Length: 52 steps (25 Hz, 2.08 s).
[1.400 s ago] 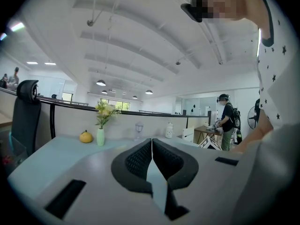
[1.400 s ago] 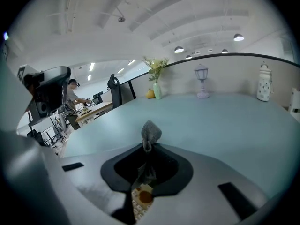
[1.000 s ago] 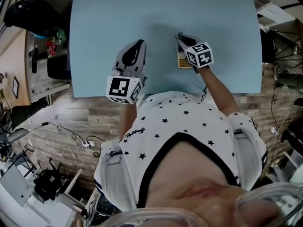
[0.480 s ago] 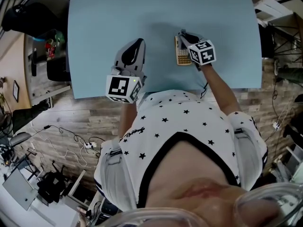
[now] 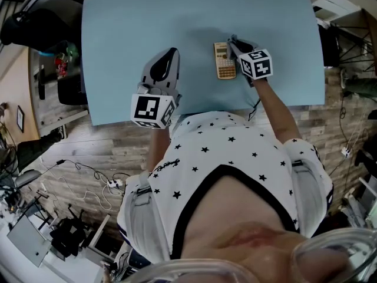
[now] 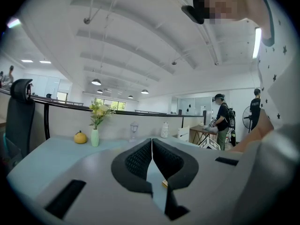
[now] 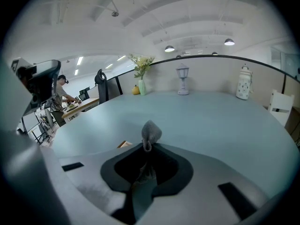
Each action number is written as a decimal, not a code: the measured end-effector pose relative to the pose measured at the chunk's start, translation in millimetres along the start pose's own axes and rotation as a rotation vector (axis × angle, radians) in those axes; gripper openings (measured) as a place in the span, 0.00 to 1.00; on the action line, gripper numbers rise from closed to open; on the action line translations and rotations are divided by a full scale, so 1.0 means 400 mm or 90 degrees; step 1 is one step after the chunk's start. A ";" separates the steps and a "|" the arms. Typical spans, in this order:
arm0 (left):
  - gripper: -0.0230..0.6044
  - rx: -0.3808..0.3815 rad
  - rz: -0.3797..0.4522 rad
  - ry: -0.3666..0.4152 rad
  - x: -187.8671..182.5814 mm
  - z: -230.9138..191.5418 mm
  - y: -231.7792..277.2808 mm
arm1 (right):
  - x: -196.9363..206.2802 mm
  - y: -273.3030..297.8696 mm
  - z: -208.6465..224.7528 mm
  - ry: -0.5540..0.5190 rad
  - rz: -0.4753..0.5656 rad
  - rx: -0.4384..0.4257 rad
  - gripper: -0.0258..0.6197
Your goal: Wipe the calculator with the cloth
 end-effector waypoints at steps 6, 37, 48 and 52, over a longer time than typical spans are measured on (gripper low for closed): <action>0.09 0.005 0.000 0.004 -0.001 0.012 0.005 | 0.017 -0.019 0.025 0.010 0.000 0.017 0.11; 0.09 -0.015 0.008 0.004 0.004 0.013 -0.048 | 0.004 0.024 -0.159 -0.039 0.014 -0.090 0.11; 0.09 -0.014 0.009 0.002 0.005 0.017 -0.057 | 0.017 0.024 -0.149 -0.042 0.008 -0.075 0.11; 0.09 -0.009 0.009 0.004 0.005 0.021 -0.053 | 0.022 0.012 -0.130 -0.036 0.010 -0.061 0.11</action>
Point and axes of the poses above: the fingertips, and each gripper's own axes: y forward along the fingers, z to its right, x out of its underside, the point moved 6 cm from there along -y, backward along the fingers, and after that the axes turned 4 degrees about -x, right-handed, at the moved point
